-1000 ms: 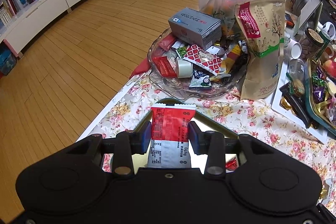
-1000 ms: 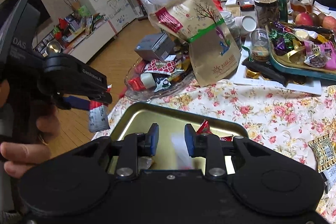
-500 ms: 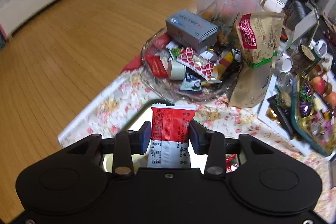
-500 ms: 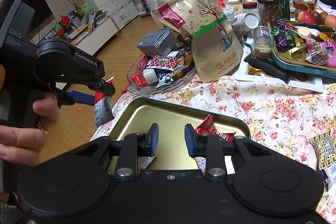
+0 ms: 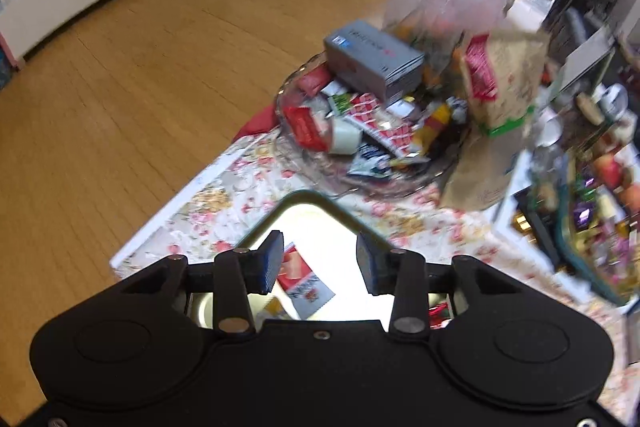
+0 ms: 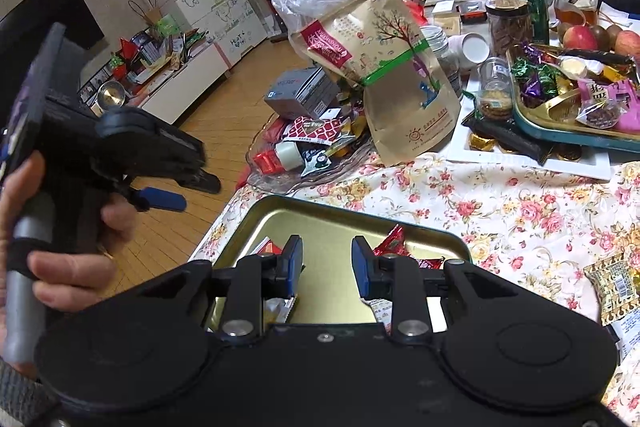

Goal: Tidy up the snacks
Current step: 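Move both open grippers back from the tray toward the tablecloth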

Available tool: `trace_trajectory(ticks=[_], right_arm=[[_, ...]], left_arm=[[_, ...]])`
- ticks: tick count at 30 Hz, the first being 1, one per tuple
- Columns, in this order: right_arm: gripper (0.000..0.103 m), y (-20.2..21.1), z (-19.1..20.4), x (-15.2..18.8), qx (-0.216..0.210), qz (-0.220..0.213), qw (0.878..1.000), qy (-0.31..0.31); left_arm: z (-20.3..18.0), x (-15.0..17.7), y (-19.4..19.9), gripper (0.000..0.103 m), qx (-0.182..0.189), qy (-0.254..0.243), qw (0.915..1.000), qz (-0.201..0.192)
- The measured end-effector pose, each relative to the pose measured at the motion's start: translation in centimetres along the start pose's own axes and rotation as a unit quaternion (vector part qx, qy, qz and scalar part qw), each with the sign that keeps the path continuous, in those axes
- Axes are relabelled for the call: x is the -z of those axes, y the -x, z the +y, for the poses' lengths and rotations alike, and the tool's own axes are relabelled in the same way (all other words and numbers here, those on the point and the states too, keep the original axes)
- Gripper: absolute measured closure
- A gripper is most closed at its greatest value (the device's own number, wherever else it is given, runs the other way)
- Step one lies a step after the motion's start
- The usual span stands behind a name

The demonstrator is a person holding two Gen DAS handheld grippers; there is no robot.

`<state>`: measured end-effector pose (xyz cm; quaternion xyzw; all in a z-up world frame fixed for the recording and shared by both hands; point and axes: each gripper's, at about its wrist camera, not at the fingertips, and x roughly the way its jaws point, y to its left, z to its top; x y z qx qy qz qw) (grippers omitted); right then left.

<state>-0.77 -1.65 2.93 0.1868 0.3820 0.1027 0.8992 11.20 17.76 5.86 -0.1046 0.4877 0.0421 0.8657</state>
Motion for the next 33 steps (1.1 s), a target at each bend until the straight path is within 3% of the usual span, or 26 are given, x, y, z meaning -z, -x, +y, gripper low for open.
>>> trace_trajectory(ticks=[13,17,25,33], right_arm=[[0.073,-1.2,-0.2,0.2,0.025,0.021,0.999,0.003],[0.073,-1.0,-0.1,0.5,0.029,0.01,0.999,0.01],[0.073,-0.2,-0.9,0.9,0.071,-0.036,0.997,0.025],[0.073,1.1,-3.4,0.9,0.099,-0.051,0.994,0.018]], left_arm=[[-1.7,0.4,2.1,0.055,0.012,-0.033,0.9983,-0.046],[-3.0,1.0,2.7,0.055,0.014,-0.06,0.9964,-0.058],[-6.1,2.4,2.9,0.056,0.05,-0.096,0.9934,-0.038],[-10.6,5.0,4.0,0.056,0.057,-0.157,0.9842,-0.059]])
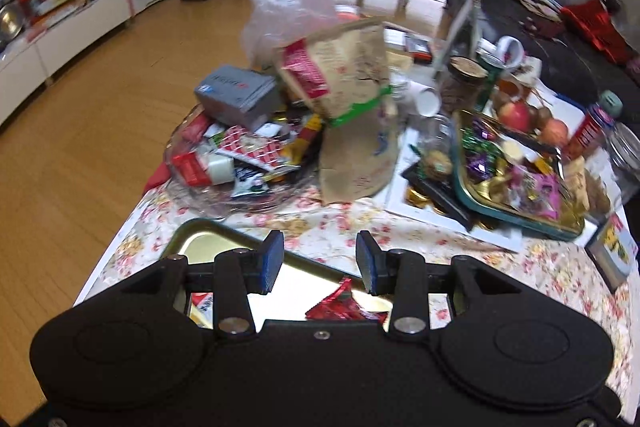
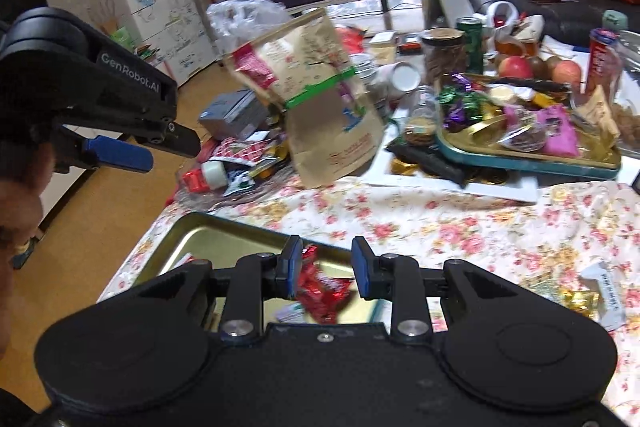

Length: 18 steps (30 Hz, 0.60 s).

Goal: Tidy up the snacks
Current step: 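Move both open grippers back from the tray toward the tablecloth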

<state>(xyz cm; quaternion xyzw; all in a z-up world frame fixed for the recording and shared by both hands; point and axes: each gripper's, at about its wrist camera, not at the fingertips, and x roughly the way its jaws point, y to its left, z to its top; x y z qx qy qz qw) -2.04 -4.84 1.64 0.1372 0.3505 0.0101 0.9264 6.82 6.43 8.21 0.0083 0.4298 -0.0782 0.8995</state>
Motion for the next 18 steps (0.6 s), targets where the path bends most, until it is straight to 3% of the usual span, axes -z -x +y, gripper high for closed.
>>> trace_trajectory(ticks=[9,18], right_arm=[[0.073,1.0,-6.1,-0.1,0.071,-0.009,0.997,-0.01],[0.073,2.3,-14.9,0.8,0.138,0.016,0.985,-0.105]], left_arm=[[-5.5,1.5,-0.3,0.056,0.019,-0.064,0.9977,0.011],[-10.7,3.4,-1.2,0.056,0.036,-0.119,0.9912,0.047]])
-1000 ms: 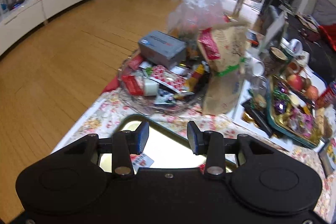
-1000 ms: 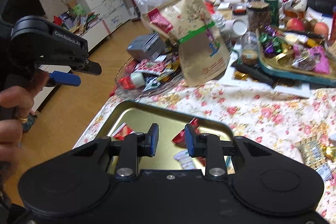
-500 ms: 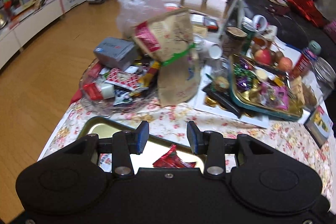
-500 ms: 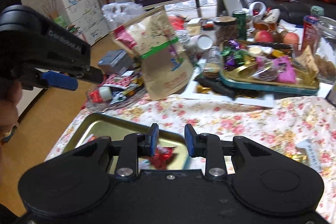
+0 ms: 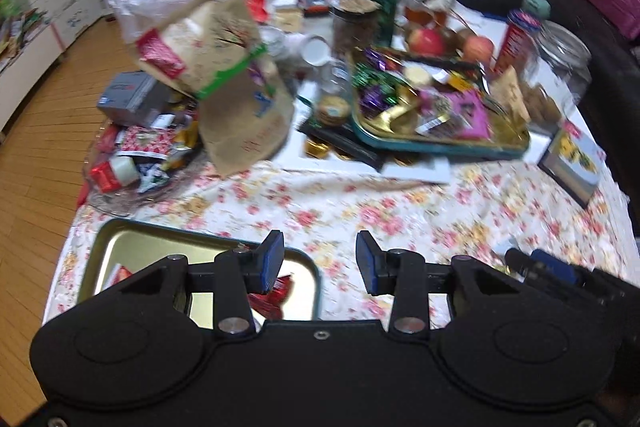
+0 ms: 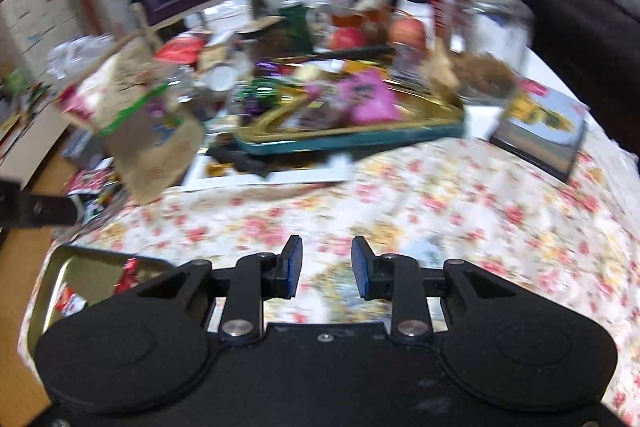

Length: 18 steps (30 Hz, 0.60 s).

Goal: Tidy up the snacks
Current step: 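Move both open grippers back from the tray toward the tablecloth, then reach the right gripper to the white Sesame Crisp packet and grasp it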

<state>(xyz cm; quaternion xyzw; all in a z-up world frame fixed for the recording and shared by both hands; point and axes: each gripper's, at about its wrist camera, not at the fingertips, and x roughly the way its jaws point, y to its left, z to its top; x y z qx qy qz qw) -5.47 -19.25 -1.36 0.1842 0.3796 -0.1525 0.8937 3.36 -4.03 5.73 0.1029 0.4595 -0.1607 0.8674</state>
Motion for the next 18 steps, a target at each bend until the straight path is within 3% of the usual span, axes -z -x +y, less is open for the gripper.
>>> trace_trajectory(ticks=[12,18], right_arm=[[0.073,-1.8,-7.8,0.0,0.065,0.046,0.995,-0.065],[0.073,-3.7,-9.2,-1.0,0.073,0.076,0.992,-0.067]], left_arm=[[-5.5,0.4,-2.4,0.056,0.029,-0.05,0.9953,0.078],[-7.1,0.3,-3.0,0.056,0.036,-0.053,0.9932,0.097]])
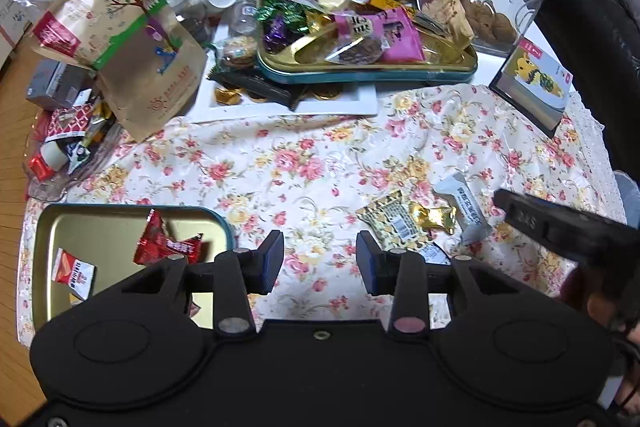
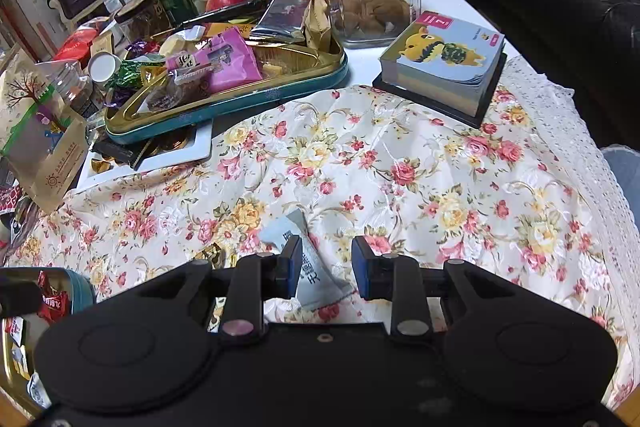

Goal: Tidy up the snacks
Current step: 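Reach the right gripper to the white Sesame Crisp packet and grasp it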

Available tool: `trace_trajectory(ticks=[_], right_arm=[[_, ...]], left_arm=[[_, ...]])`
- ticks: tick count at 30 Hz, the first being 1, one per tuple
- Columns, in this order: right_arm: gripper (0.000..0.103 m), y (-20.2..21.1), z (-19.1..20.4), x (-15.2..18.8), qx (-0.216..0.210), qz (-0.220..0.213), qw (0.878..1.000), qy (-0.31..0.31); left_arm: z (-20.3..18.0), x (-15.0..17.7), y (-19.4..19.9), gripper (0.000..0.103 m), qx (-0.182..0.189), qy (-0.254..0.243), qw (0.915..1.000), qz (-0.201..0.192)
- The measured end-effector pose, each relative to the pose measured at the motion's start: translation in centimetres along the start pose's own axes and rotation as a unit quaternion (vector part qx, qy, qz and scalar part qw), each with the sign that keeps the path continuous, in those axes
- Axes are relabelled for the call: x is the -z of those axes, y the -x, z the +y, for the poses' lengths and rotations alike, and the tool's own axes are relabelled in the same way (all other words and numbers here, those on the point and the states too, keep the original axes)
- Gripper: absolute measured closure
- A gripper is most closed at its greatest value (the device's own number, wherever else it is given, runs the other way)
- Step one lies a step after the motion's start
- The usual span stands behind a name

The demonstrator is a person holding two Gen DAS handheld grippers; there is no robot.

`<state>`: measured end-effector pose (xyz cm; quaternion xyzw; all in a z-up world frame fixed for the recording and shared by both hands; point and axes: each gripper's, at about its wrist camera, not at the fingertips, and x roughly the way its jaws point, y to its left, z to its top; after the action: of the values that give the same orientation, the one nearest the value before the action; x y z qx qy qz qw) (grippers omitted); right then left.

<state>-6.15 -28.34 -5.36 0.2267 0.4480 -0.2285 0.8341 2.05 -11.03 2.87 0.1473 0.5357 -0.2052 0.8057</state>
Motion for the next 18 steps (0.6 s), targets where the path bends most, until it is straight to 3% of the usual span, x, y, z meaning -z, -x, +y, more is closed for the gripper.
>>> trace_trajectory(ticks=[8,18], right_arm=[[0.072,-2.3,1.4,-2.0,-0.024,0.023,0.999,0.013],[0.071,-4.7,2.9,-1.4,-0.017,0.046,0.998,0.027]], left_arm=[[0.7,-0.3,-1.0,0.056,0.007,0.021,0.9994,0.026],[1.6,-0.3,-1.3,0.056,0.012,0.039,0.9984,0.04]])
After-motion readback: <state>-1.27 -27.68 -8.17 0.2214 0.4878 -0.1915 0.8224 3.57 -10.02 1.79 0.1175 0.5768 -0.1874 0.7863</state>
